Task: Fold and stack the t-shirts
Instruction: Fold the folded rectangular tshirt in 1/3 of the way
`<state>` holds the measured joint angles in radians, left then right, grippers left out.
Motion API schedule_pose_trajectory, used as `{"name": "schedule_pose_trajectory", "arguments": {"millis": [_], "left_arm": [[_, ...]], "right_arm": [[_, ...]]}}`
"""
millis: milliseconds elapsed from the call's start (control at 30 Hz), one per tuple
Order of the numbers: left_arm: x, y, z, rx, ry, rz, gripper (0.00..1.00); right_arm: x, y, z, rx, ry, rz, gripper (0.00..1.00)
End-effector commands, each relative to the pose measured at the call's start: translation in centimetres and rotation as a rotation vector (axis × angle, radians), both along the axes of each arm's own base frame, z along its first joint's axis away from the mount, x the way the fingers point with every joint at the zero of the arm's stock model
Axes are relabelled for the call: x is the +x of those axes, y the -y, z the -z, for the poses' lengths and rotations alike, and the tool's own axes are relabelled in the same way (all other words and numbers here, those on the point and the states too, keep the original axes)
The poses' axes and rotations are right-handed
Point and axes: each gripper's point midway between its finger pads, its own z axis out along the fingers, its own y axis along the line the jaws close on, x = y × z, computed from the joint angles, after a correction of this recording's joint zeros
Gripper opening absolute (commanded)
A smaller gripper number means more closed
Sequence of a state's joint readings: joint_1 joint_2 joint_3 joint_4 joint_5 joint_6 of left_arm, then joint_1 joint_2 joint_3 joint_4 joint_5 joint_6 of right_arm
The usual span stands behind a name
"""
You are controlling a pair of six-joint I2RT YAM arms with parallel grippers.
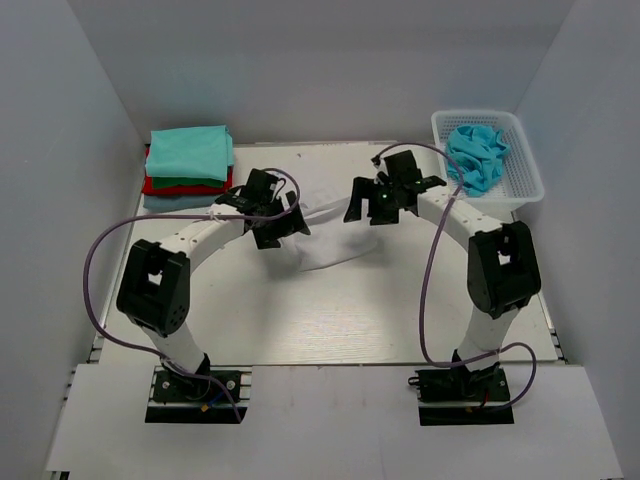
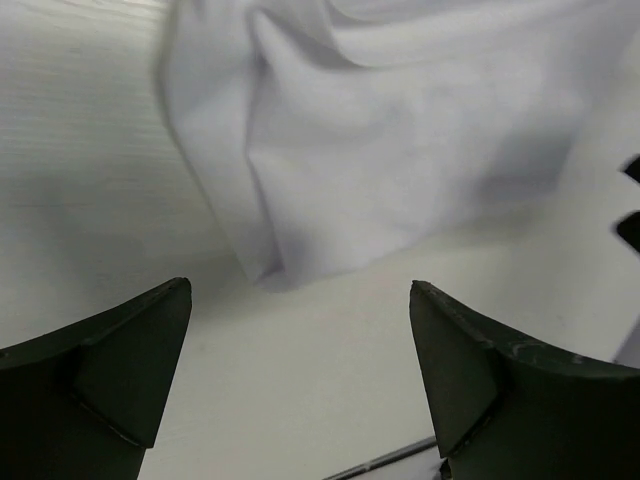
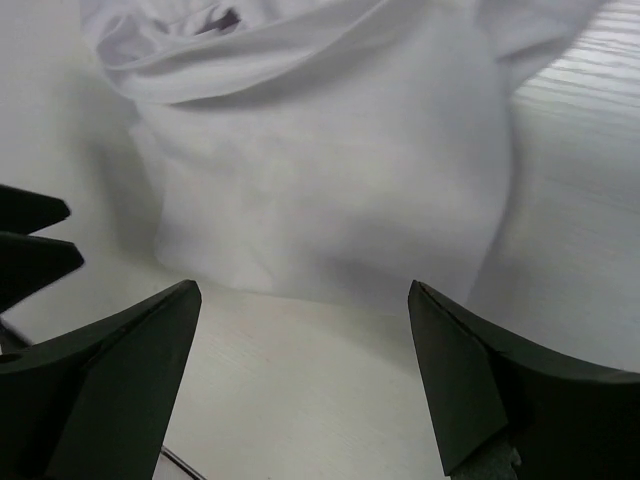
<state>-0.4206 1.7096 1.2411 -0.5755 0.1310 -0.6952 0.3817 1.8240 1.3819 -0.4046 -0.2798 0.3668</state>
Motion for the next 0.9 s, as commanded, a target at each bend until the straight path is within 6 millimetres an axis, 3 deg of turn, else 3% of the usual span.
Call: {"name": "schedule_pose_trajectory", "arguments": {"millis": [0, 133, 200, 300, 333, 400, 433, 467, 533, 600, 667, 767, 867], "left_arm": [[-0.1, 4.4, -2.5, -0.187, 0.065, 0.069, 1.00], [-0.2, 6.8, -2.6, -0.217, 0.062, 0.127, 1.00], [-0.5, 6.6, -2.6, -0.213, 0.037, 0.116, 1.00], [-2.6, 4.6, -1.9, -0.157, -0.006, 0.061, 1.00], [-4.5, 3.1, -1.9, -0.131, -0.024, 0.049, 1.00], [-6.1, 1.2, -2.0, -0.085, -0.016, 0.005, 1.00], [-7.8, -0.1, -1.1, -0.059, -0.044, -0.016, 1.00], [-9.0, -1.4, -2.3, -0.054, -0.023, -0.036, 1.00], [-11.2, -3.7, -1.5, -0.010, -0.066, -0.096, 1.00], [-12.0, -5.1, -2.5, 0.010, -0.024, -0.141, 1.00], [-12.5, -5.8, -2.8, 0.020, -0.011, -0.163, 1.00], [-12.5, -5.7, -3.6, -0.014, 0.017, -0.167, 1.00], [-11.2, -5.0, -4.4, -0.030, 0.057, -0.157, 1.00]], "right_arm": [[-1.2, -2.4, 0.4, 0.048, 0.006, -0.077, 0.90], [-1.3, -4.6, 1.7, 0.092, -0.013, -0.131, 0.90], [-1.7, -5.4, 2.4, 0.102, -0.040, -0.147, 0.90], [-2.3, -5.5, 5.3, 0.070, -0.092, -0.149, 0.90], [-2.9, -5.3, 6.5, 0.053, -0.114, -0.143, 0.90], [-4.1, -5.1, 7.9, 0.035, -0.137, -0.150, 0.90], [-4.7, -5.2, 8.2, 0.029, -0.146, -0.159, 0.90], [-6.3, -4.8, 9.1, 0.016, -0.180, -0.164, 0.90], [-8.7, -4.9, 9.3, -0.006, -0.201, -0.190, 0.90], [-11.5, -4.5, 10.2, -0.059, -0.231, -0.210, 0.90], [-14.3, -3.5, 10.2, -0.080, -0.255, -0.208, 0.90], [-17.9, -4.0, 9.1, -0.080, -0.273, -0.262, 0.90], [-18.4, -5.0, 6.5, -0.043, -0.230, -0.293, 0.90]]}}
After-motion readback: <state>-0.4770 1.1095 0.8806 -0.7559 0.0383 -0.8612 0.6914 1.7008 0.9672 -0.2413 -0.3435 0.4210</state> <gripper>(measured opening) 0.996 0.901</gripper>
